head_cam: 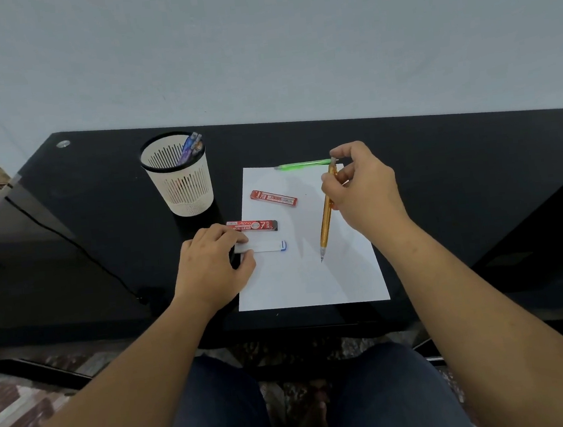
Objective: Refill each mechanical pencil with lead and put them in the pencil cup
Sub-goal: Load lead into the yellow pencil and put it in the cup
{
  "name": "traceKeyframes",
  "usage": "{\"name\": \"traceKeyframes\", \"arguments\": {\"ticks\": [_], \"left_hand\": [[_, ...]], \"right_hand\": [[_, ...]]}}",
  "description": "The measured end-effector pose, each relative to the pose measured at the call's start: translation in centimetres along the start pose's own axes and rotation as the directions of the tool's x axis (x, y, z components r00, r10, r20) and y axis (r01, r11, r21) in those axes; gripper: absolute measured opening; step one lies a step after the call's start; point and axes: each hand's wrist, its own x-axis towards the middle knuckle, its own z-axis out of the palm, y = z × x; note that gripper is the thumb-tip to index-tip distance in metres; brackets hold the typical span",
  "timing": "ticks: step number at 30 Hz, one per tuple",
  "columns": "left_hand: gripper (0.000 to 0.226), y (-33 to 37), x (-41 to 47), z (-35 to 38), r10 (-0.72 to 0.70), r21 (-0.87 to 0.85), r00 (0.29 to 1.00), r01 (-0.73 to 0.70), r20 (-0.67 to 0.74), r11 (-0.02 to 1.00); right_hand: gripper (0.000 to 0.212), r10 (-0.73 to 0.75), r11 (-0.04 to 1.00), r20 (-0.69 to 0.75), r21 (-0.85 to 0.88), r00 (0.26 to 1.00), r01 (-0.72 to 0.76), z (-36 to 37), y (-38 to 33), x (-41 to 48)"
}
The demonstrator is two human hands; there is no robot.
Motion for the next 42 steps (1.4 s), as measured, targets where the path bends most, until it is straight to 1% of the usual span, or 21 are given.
{"name": "traceKeyframes", "arguments": {"ticks": [12,25,27,32,37,42], "left_hand": [[0.020,0.16,-0.03,-0.23,-0.021,0.004,1.000,0.021,0.019,1.000],[0.021,0.12,-0.05,-0.22,-0.015,-0.007,1.000,0.015,0.012,1.000],[0.024,0.11,-0.04,-0.22,-0.017,-0.008,1.000,0.017,0.010,1.000],[0.027,0.12,-0.05,-0.19,-0.018,-0.014,1.000,0.018,0.009,1.000],[0.024,0.11,-0.06,-0.24,-0.015,-0.014,1.000,0.015,0.018,1.000],[0.027,0.15,-0.03,-0.20,-0.022,-0.005,1.000,0.022,0.016,1.000]], "right_hand": [[0.029,0.034,0.999,-0.001,-0.001,0.999,-0.034,0.11,-0.53,0.17],[0.028,0.052,0.998,-0.076,0.027,0.996,-0.050,-0.32,-0.47,0.27],[0.028,0.042,0.999,-0.084,0.036,0.996,-0.039,-0.42,-0.53,0.19],[0.030,0.026,0.999,-0.065,0.031,0.998,-0.024,-0.53,-0.67,-0.05],[0.024,0.041,0.999,-0.063,0.020,0.997,-0.040,-0.53,-0.47,-0.05],[0.032,0.024,0.999,-0.062,0.028,0.998,-0.022,-0.65,-0.64,-0.04]]}}
